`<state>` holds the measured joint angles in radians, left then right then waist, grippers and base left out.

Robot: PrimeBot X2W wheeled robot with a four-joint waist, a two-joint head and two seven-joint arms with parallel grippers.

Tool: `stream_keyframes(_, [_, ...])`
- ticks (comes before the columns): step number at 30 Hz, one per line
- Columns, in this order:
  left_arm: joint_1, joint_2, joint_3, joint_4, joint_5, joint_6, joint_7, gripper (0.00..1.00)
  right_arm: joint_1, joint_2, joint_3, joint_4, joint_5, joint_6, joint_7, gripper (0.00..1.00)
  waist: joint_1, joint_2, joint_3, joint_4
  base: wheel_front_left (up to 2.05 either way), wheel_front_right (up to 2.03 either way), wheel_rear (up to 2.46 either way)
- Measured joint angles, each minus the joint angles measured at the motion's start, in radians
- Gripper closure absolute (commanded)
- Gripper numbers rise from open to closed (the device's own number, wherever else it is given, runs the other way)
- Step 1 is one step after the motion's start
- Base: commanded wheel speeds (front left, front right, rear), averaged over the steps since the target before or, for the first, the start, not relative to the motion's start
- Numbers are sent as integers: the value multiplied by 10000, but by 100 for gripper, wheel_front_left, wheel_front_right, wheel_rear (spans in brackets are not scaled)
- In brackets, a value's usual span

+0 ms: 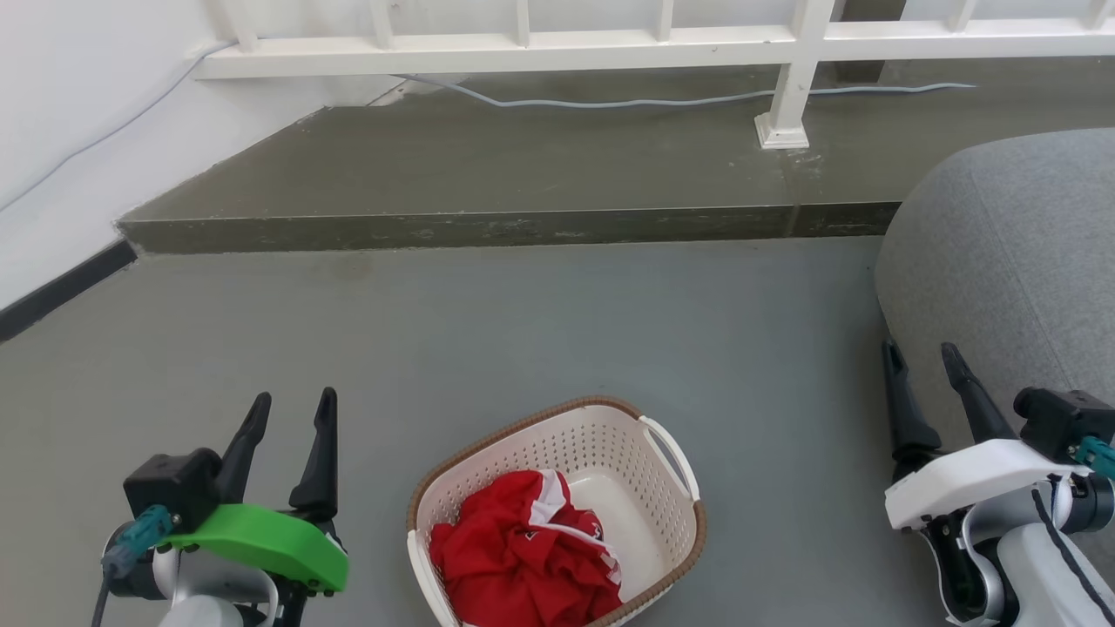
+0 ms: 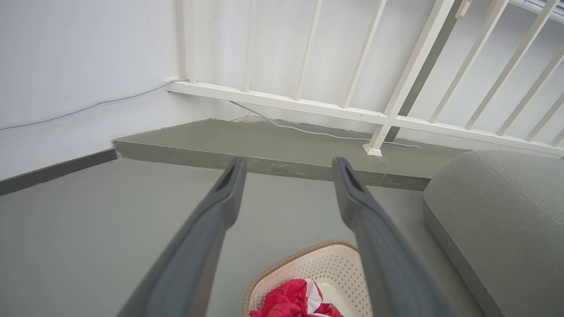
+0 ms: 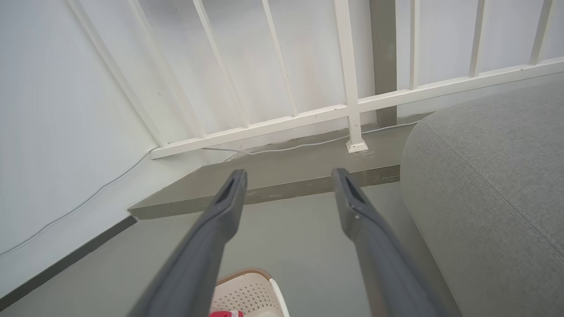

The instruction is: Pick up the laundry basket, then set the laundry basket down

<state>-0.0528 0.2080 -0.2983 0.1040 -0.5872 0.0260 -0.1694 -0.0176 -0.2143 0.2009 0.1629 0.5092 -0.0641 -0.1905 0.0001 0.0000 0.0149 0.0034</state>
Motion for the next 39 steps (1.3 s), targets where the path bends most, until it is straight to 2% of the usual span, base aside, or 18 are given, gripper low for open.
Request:
stream_keyframes(14, [-1,-2,-328,-94,1358,508,-313,0,11,-36,364,2,-1586,-364,-431,0,0,0,99,5,0,0,0])
stream_keyframes(39, [-1,-100,-301,-17,1442,625,-261,0,10,75,309,44,-1639,-435,-481,0,0,0,224,-5,0,0,0])
